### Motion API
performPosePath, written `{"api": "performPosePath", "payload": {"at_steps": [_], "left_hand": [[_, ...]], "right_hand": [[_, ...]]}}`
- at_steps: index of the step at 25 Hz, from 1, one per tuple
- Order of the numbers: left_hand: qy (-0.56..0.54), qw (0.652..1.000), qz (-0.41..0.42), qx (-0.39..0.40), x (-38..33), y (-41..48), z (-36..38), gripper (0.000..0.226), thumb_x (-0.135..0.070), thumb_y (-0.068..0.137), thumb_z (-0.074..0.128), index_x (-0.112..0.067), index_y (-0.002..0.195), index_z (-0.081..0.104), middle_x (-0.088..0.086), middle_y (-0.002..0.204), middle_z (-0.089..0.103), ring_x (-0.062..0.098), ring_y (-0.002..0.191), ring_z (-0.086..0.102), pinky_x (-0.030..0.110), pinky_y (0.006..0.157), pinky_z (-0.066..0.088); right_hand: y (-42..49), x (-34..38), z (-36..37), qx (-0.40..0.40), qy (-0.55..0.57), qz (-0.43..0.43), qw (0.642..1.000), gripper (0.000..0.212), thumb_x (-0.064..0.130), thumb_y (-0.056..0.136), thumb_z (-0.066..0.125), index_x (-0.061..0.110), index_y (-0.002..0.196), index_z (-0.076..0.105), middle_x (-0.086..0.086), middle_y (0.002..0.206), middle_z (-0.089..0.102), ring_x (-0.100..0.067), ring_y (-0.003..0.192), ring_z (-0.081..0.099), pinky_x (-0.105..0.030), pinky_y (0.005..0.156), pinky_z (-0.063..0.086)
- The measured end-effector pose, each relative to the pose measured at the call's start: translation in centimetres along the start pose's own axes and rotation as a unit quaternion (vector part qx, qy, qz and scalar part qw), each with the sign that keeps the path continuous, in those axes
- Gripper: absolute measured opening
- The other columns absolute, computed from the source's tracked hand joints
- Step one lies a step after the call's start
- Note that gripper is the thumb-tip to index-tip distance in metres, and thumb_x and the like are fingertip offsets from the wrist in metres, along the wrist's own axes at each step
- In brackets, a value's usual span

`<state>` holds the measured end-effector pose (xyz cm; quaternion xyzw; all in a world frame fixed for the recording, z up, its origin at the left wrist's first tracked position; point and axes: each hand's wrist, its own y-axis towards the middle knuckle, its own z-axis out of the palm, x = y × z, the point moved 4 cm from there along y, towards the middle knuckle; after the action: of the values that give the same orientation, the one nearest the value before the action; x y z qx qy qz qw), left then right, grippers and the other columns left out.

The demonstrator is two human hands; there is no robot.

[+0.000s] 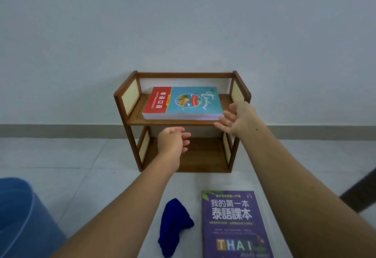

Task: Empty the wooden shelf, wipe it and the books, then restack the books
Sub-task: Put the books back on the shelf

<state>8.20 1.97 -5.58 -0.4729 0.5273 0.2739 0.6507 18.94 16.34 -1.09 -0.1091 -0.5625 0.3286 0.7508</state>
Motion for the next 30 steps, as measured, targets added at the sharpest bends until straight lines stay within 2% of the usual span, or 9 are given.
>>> {"api": "performPosePath", "payload": {"at_steps": [2, 5, 7, 9, 12, 15, 23, 27, 30], "left_hand": [[0.056, 0.998, -0.006, 0.018, 3.7, -1.4, 0.7, 0.02, -0.011, 0.098, 0.04, -0.015, 0.097, 0.06, 0.002, 0.087, 0.07, 0.016, 0.074, 0.063, 0.026, 0.061, 0.051], [0.105, 0.993, -0.025, 0.038, 10.1, -2.8, 1.1, 0.019, -0.01, 0.098, 0.042, -0.012, 0.096, 0.06, 0.004, 0.086, 0.067, 0.016, 0.071, 0.06, 0.026, 0.063, 0.05], [0.125, 0.989, -0.064, 0.04, 14.9, -3.4, 0.9, 0.018, -0.01, 0.097, 0.044, -0.012, 0.088, 0.06, 0.004, 0.08, 0.064, 0.016, 0.069, 0.058, 0.027, 0.063, 0.051], [0.184, 0.976, -0.106, 0.049, 19.8, -4.1, 0.5, 0.024, -0.012, 0.096, 0.047, -0.015, 0.074, 0.057, 0.004, 0.075, 0.061, 0.018, 0.067, 0.055, 0.034, 0.065, 0.051], [0.293, 0.943, -0.126, 0.095, 25.0, -4.8, -0.4, 0.031, -0.009, 0.094, 0.046, -0.016, 0.064, 0.048, 0.004, 0.069, 0.052, 0.017, 0.063, 0.047, 0.031, 0.06, 0.041], [0.34, 0.914, -0.14, 0.17, 27.9, -5.2, -0.3, 0.016, -0.013, 0.094, 0.052, -0.009, 0.079, 0.055, 0.013, 0.087, 0.062, 0.021, 0.074, 0.055, 0.03, 0.065, 0.044], [0.199, 0.944, -0.221, 0.143, 29.2, -5.8, -0.2, 0.005, -0.009, 0.091, 0.059, -0.005, 0.094, 0.061, 0.011, 0.095, 0.067, 0.016, 0.071, 0.061, 0.024, 0.055, 0.047], [0.122, 0.941, -0.271, 0.16, 28.8, -6.0, -0.3, 0.008, -0.013, 0.09, 0.064, -0.006, 0.092, 0.061, 0.011, 0.098, 0.069, 0.017, 0.072, 0.065, 0.02, 0.049, 0.05], [0.117, 0.937, -0.275, 0.182, 28.9, -5.9, 0.3, 0.017, -0.016, 0.087, 0.068, -0.004, 0.098, 0.062, 0.013, 0.103, 0.07, 0.022, 0.081, 0.068, 0.025, 0.06, 0.054]], "right_hand": [[0.9, -2.3, -3.7, -0.033, -0.005, 0.007, 0.999, 0.032, 0.009, 0.096, 0.045, 0.008, 0.127, 0.05, -0.014, 0.122, 0.059, -0.032, 0.113, 0.056, -0.049, 0.083, 0.051], [3.0, -7.1, -10.6, -0.072, -0.121, 0.002, 0.99, 0.04, 0.008, 0.095, 0.044, 0.001, 0.134, 0.046, -0.017, 0.129, 0.054, -0.032, 0.119, 0.054, -0.046, 0.096, 0.048], [4.7, -10.2, -15.8, -0.137, -0.226, -0.001, 0.965, 0.037, 0.007, 0.091, 0.05, -0.005, 0.127, 0.052, -0.019, 0.106, 0.058, -0.031, 0.101, 0.058, -0.043, 0.092, 0.05], [5.4, -12.8, -20.6, -0.197, -0.341, 0.012, 0.919, 0.027, 0.007, 0.091, 0.054, -0.009, 0.113, 0.06, -0.017, 0.093, 0.059, -0.03, 0.086, 0.059, -0.03, 0.074, 0.05], [5.3, -15.5, -24.9, -0.212, -0.426, 0.018, 0.879, 0.028, 0.01, 0.091, 0.058, -0.006, 0.114, 0.06, -0.02, 0.111, 0.062, -0.033, 0.098, 0.06, -0.025, 0.073, 0.041], [4.9, -17.4, -26.3, -0.188, -0.395, 0.053, 0.898, 0.041, 0.012, 0.091, 0.062, -0.006, 0.126, 0.05, -0.019, 0.124, 0.055, -0.036, 0.117, 0.053, -0.036, 0.09, 0.044], [4.9, -21.2, -26.9, -0.098, -0.284, 0.157, 0.941, 0.032, 0.024, 0.085, 0.071, 0.003, 0.103, 0.055, -0.01, 0.096, 0.063, -0.023, 0.079, 0.06, -0.036, 0.073, 0.05], [5.2, -22.3, -26.9, -0.062, -0.254, 0.179, 0.948, 0.039, 0.019, 0.078, 0.077, 0.002, 0.109, 0.061, -0.016, 0.106, 0.069, -0.032, 0.091, 0.068, -0.046, 0.082, 0.056], [5.4, -22.3, -27.3, -0.037, -0.245, 0.196, 0.949, 0.046, 0.024, 0.075, 0.079, 0.005, 0.113, 0.06, -0.015, 0.106, 0.071, -0.034, 0.092, 0.07, -0.052, 0.086, 0.054]]}}
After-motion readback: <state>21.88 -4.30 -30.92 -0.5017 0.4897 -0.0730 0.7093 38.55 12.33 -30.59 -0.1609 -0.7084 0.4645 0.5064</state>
